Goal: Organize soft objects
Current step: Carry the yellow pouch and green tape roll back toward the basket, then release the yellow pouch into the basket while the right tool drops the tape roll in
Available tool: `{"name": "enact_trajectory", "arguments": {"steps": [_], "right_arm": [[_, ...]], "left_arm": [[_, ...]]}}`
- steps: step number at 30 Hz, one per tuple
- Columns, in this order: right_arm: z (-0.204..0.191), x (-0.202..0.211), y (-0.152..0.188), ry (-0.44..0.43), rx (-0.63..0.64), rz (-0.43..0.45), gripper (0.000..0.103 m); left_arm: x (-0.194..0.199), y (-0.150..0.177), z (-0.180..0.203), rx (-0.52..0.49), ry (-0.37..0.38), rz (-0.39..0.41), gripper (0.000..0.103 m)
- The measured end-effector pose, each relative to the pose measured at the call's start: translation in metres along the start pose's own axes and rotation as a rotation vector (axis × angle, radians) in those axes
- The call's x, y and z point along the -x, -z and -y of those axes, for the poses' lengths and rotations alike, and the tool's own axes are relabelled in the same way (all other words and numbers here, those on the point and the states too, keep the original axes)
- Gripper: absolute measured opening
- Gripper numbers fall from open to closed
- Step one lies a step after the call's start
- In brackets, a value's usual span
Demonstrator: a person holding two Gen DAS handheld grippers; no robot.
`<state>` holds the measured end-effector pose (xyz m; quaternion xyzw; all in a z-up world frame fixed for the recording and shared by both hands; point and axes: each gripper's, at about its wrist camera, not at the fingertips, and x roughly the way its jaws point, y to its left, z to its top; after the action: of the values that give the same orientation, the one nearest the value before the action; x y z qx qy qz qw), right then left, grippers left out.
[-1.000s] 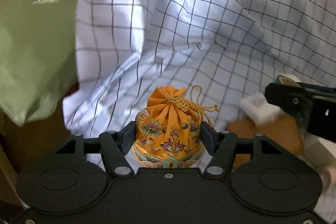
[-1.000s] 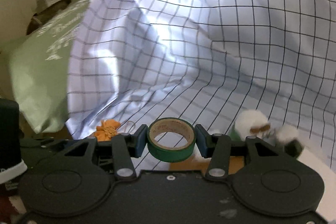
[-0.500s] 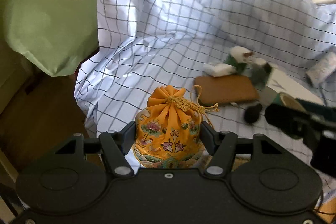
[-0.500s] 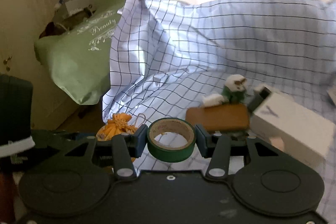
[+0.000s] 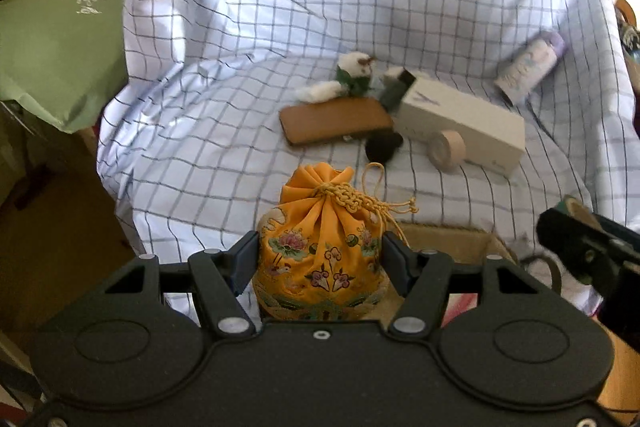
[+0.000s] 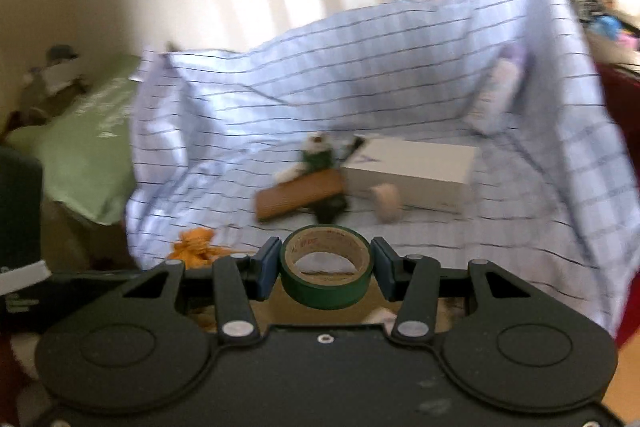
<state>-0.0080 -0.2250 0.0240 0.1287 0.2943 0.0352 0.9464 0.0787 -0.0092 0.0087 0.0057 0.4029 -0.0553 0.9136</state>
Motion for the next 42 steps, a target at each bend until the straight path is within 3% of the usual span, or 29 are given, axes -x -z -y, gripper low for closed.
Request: {"name": "enact_trajectory", "arguments": {"steps": [7,13,32,42], "right_arm": [[0.014,0.013,0.028,0.107,-0.045,-0.023,0.048],[0.022,0.022,0.037,0.119,-0.073,-0.039,0.048],[0.012,-0.007,0.033,0.115,-0.048,-0.112,0.048],[0.0,-0.013,0.029,0.081,-0.019,-0.113,0.049]], "left_arm": [[0.004,0.023,0.006,-0.003,-0.001,-0.014,0.06],[0.011,0.033,0.013,-0.02,-0.027,0.01,0.06],[0.01,0.04,0.012,-0.016,-0.031,0.009,0.067],[0.011,0.044,0.003,0.031,-0.053,0.002,0.071]]}}
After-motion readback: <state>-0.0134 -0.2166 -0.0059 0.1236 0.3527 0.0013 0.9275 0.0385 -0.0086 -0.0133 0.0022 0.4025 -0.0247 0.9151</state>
